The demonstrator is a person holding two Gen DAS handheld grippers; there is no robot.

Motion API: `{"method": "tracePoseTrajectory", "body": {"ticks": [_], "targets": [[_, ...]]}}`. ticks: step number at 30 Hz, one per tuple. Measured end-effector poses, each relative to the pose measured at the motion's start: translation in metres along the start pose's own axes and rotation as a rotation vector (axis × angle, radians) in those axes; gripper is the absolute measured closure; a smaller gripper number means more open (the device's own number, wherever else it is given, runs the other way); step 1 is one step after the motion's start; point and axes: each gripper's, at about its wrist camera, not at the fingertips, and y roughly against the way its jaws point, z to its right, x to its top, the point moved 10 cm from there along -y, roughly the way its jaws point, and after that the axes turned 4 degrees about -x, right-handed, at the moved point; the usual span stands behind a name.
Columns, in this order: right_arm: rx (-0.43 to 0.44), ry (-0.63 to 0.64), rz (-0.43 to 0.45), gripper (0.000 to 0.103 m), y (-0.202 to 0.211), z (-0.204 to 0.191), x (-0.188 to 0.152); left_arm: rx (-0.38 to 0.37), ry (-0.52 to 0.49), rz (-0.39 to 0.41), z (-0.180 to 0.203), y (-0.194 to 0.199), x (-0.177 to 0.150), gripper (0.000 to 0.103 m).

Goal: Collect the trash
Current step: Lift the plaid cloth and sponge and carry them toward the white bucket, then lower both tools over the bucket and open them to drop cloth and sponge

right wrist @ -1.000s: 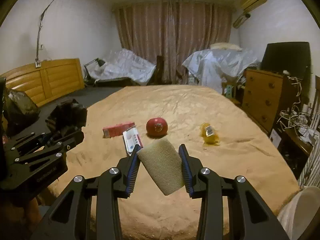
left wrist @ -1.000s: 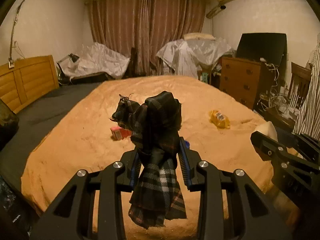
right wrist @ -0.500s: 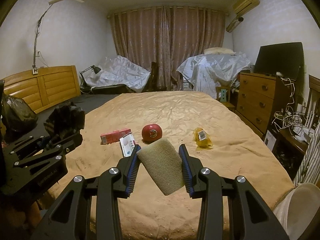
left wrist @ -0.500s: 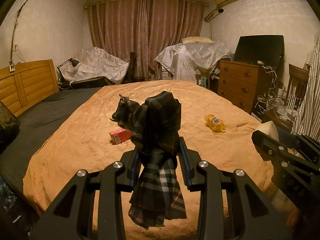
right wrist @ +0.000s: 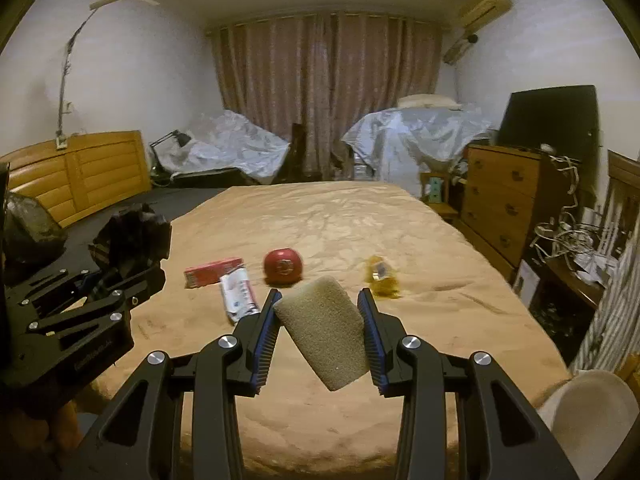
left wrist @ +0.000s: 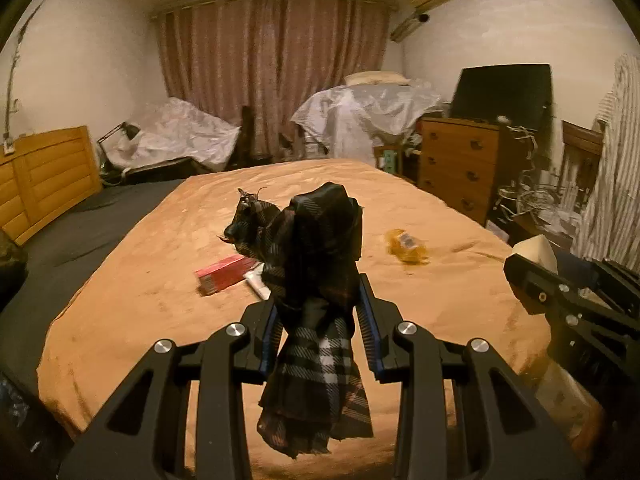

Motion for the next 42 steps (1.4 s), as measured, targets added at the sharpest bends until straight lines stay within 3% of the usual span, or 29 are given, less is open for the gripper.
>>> {"method": "tracePoseTrajectory", "body": {"ticks": [16, 27, 34, 42], "targets": [[-0.228, -0.050, 0.001, 0.063, 0.069, 0.152, 0.000, -0.218, -0.105, -0.015, 0.133, -0.018, 0.012, 0.070], [-0.400, -0.114, -0.046, 0.062, 0.130, 0.288, -0.021, -0.418, -0.206, -0.047, 0.261, -0.018, 0.010, 0.070], [-0.460, -0.147, -0.139, 0.062, 0.152, 0.365, -0.049, -0.523, -0.274, -0.117, 0.329, -0.021, -0.011, 0.070], [-0.443, -0.222, -0.267, 0.062, 0.145, 0.426, -0.076, -0.597, -0.321, -0.239, 0.374, -0.036, -0.031, 0.069]]}}
